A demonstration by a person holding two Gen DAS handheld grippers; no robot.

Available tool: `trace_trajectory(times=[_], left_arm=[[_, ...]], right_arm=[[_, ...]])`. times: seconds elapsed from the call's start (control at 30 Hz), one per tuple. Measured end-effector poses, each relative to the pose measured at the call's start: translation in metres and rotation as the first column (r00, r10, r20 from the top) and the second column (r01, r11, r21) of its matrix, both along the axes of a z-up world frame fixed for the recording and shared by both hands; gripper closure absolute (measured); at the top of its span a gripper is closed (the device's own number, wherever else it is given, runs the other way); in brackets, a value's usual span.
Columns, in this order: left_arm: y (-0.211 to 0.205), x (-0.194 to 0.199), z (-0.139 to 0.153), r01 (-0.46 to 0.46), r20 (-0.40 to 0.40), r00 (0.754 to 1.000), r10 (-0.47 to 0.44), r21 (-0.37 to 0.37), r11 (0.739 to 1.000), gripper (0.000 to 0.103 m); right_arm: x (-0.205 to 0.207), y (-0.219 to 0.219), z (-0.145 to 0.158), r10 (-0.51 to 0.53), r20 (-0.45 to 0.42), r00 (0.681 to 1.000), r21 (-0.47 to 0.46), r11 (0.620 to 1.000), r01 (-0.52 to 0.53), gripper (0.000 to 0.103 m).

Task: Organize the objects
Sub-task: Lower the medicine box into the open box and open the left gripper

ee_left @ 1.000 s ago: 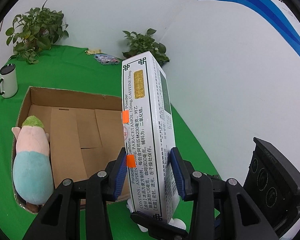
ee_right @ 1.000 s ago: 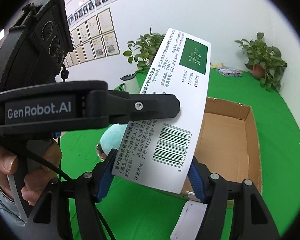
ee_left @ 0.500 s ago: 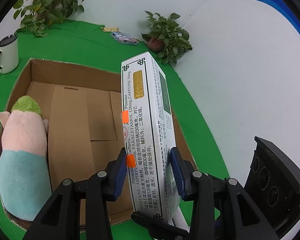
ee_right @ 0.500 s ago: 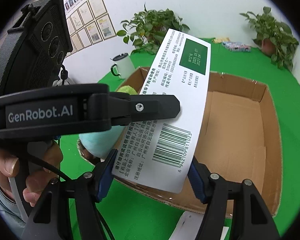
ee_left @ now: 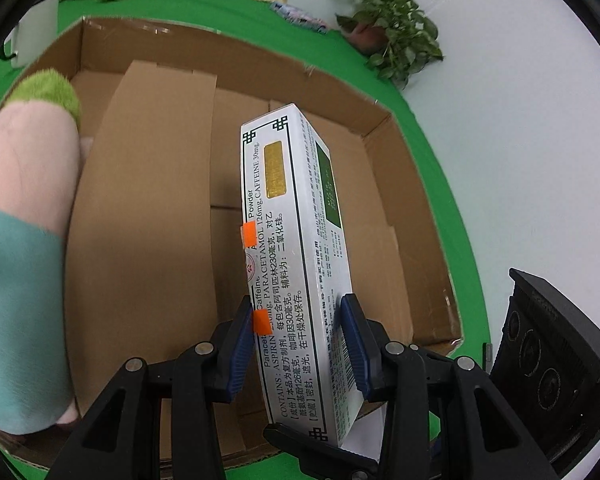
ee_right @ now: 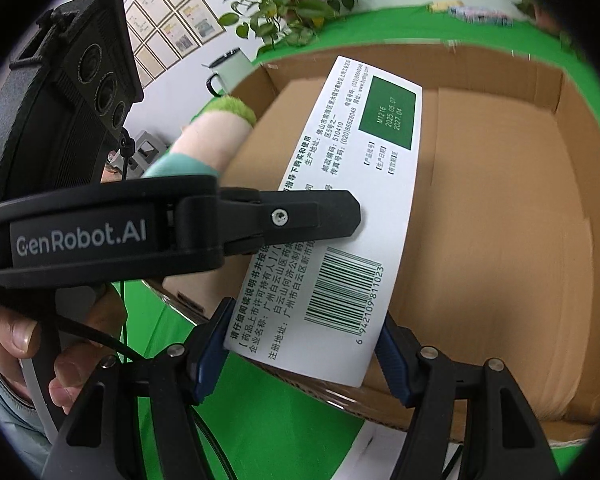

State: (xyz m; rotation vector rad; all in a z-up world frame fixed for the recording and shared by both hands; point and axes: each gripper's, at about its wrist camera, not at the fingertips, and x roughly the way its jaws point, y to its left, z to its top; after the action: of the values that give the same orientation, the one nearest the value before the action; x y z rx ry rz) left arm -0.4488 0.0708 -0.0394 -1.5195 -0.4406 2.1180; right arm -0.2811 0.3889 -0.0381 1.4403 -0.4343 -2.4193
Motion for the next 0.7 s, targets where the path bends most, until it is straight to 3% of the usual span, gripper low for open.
trace_trajectory(times=[0.2, 0.33, 0.43, 0.53, 0.7], left_arm=[[0.014, 0.001, -0.016, -0.006, 0.023, 1.0, 0.007, -0.034, 0.999, 0.062], [0.014, 0.001, -0.005, -0.018, 0.012, 1.0, 0.018, -0.034, 0.999, 0.062], [0.012, 0.008, 0.018, -0.017, -0.066, 0.998, 0.015, -0.027, 0.999, 0.054], [0.01, 0.018, 0.036, -0.031, -0.127, 0.992, 0.02, -0.085, 0.996, 0.053], [-0.01, 0.044, 0.047, -0.068, -0.195, 0.98, 0.047, -0.1, 0.993, 0.053]], right_arm=[[0.003, 0.008, -0.013, 0.003, 0.041, 0.999, -0.048, 0.999, -0.002, 0.038], [0.001, 0.008, -0.012, 0.007, 0.054, 0.998, -0.05, 0.999, -0.004, 0.038], [-0.002, 0.008, -0.018, -0.012, 0.076, 0.997, -0.026, 1.0, 0.014, 0.038], [-0.003, 0.001, -0.015, -0.004, 0.074, 0.997, -0.035, 0.999, 0.006, 0.036], [-0.002, -0.006, -0.009, -0.041, 0.064, 0.997, -0.001, 0.999, 0.041, 0.027]])
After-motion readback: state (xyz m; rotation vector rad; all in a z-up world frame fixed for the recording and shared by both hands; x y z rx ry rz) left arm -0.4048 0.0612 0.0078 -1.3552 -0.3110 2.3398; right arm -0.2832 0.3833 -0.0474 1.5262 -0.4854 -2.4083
